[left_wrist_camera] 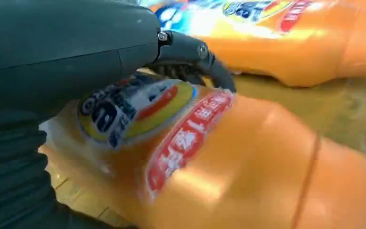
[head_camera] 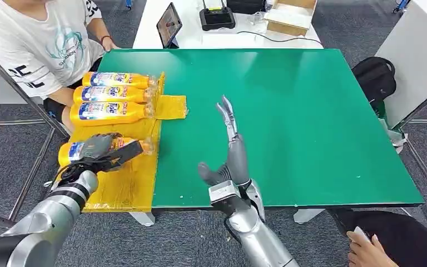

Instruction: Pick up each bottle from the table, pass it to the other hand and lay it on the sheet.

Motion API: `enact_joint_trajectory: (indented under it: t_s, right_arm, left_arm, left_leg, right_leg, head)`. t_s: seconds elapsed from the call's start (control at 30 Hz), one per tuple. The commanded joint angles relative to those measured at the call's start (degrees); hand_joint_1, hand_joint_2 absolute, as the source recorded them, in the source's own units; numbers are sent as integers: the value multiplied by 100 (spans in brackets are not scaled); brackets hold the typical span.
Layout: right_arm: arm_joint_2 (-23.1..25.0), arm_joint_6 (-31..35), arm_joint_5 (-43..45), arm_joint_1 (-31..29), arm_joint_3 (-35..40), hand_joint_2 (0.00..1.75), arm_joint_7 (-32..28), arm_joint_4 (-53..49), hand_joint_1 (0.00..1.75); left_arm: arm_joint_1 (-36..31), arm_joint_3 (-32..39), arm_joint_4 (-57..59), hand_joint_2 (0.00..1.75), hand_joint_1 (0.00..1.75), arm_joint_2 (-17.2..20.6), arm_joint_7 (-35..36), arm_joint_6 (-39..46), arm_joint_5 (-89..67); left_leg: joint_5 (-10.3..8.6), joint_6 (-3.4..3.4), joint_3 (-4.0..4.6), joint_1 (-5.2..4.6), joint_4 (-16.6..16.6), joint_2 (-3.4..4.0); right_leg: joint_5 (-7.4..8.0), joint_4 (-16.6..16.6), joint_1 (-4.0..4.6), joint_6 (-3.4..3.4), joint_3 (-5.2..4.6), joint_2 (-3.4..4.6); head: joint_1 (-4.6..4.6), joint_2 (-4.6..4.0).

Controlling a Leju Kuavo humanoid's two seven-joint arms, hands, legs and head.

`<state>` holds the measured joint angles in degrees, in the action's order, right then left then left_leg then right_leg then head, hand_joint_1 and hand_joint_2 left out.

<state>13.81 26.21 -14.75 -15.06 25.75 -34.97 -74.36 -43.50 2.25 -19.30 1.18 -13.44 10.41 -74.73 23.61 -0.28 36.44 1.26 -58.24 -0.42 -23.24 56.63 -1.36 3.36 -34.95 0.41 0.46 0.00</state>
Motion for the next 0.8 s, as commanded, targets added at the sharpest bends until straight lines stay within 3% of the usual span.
enact_joint_trajectory:
  t_s: [0.03,0.63,0.7,0.8]
  right_arm:
    - [-119,-55,23,-219,82,175,47,469,0]
    - [-136,106,-224,-262,119,175,85,629,0]
    - [-145,69,-221,-286,128,175,79,726,0]
    - [-105,-102,11,-278,25,175,133,825,0]
  left_arm:
    - [-85,524,411,0,0,-43,-170,-338,324]
    - [-2,578,409,0,0,-67,-278,-363,459]
    - [31,662,407,0,0,-81,-397,-441,591]
    - [79,1390,354,0,0,-162,-870,-699,1484]
  left_leg:
    - [9,10,-37,-1,9,7]
    - [3,5,-23,-3,6,4]
    - [6,8,-35,-3,9,8]
    - [4,6,-28,-4,9,5]
  right_leg:
    - [-6,-11,4,-16,37,0]
    - [-1,-6,-1,-7,21,2]
    - [-3,-10,1,-12,34,4]
    - [-2,-8,-1,-8,27,3]
  head:
    - [0,0]
    - [0,0]
    - [0,0]
    - [-2,0]
